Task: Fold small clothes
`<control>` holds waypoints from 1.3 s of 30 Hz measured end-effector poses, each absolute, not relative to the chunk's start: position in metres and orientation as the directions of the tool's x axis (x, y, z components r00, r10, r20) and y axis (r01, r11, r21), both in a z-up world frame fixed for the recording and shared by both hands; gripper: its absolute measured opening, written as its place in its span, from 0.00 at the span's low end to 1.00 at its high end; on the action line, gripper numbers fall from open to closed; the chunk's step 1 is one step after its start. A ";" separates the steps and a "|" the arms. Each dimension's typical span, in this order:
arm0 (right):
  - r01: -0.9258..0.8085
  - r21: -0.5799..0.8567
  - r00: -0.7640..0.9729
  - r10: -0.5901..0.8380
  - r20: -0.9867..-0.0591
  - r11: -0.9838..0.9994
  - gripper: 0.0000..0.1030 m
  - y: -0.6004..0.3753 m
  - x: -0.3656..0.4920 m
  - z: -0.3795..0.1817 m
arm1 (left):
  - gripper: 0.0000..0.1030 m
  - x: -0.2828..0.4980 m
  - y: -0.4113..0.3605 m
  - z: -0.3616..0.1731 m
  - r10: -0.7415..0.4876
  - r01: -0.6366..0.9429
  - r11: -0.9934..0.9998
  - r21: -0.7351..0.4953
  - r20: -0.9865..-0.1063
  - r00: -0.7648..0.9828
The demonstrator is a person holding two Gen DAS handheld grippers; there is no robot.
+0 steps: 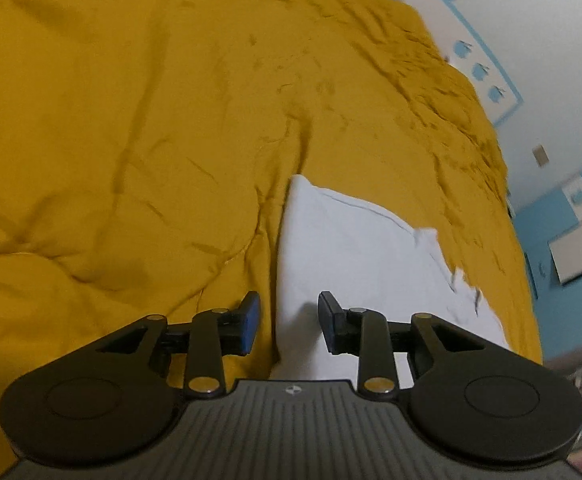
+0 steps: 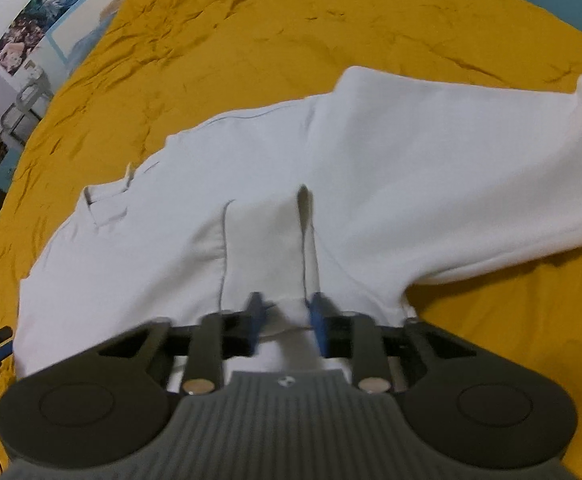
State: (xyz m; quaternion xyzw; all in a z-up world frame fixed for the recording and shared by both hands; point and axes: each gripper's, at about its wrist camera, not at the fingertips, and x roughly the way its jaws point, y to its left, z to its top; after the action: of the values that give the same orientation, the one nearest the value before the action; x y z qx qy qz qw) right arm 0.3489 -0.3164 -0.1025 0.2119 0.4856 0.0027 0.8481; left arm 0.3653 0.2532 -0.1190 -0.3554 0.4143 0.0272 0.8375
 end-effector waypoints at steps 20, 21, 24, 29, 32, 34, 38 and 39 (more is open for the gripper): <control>0.181 0.279 0.553 0.137 -0.822 0.943 0.00 -0.319 0.325 -0.101 | 0.10 0.386 0.190 -0.104 -0.012 -0.116 0.986 -0.117 -0.752 0.659; 0.182 0.282 0.554 0.139 -0.821 0.942 0.01 -0.323 0.322 -0.096 | 0.11 0.381 0.191 -0.097 -0.008 -0.116 0.987 -0.113 -0.746 0.666; 0.195 0.278 0.571 0.122 -0.812 0.941 0.02 -0.341 0.312 -0.082 | 0.14 0.368 0.194 -0.082 -0.017 -0.109 0.986 -0.123 -0.735 0.678; 0.301 0.321 0.602 0.082 -0.794 0.898 0.16 -0.410 0.289 -0.065 | 0.27 0.356 0.189 -0.066 -0.035 -0.121 0.981 -0.154 -0.747 0.664; 0.366 0.332 0.606 0.048 -0.794 0.869 0.29 -0.462 0.282 -0.061 | 0.27 0.353 0.177 -0.069 0.024 -0.155 0.983 -0.095 -0.779 0.627; 0.444 0.353 0.597 0.022 -0.802 0.824 0.34 -0.505 0.278 -0.064 | 0.27 0.352 0.168 -0.073 0.063 -0.165 0.985 -0.048 -0.792 0.608; 0.594 0.403 0.609 -0.062 -0.791 0.697 0.35 -0.593 0.259 -0.069 | 0.28 0.349 0.164 -0.076 0.058 -0.229 0.968 -0.098 -0.806 0.589; 0.620 0.412 0.614 -0.086 -0.784 0.667 0.36 -0.611 0.253 -0.070 | 0.29 0.348 0.164 -0.076 0.065 -0.243 0.965 -0.099 -0.807 0.587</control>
State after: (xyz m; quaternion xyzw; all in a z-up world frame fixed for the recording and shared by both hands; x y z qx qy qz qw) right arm 0.2534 -0.6107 -0.0697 0.3478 0.3839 -0.2133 0.8284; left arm 0.3479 0.1639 -0.0758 -0.0998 0.4462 0.0872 0.8850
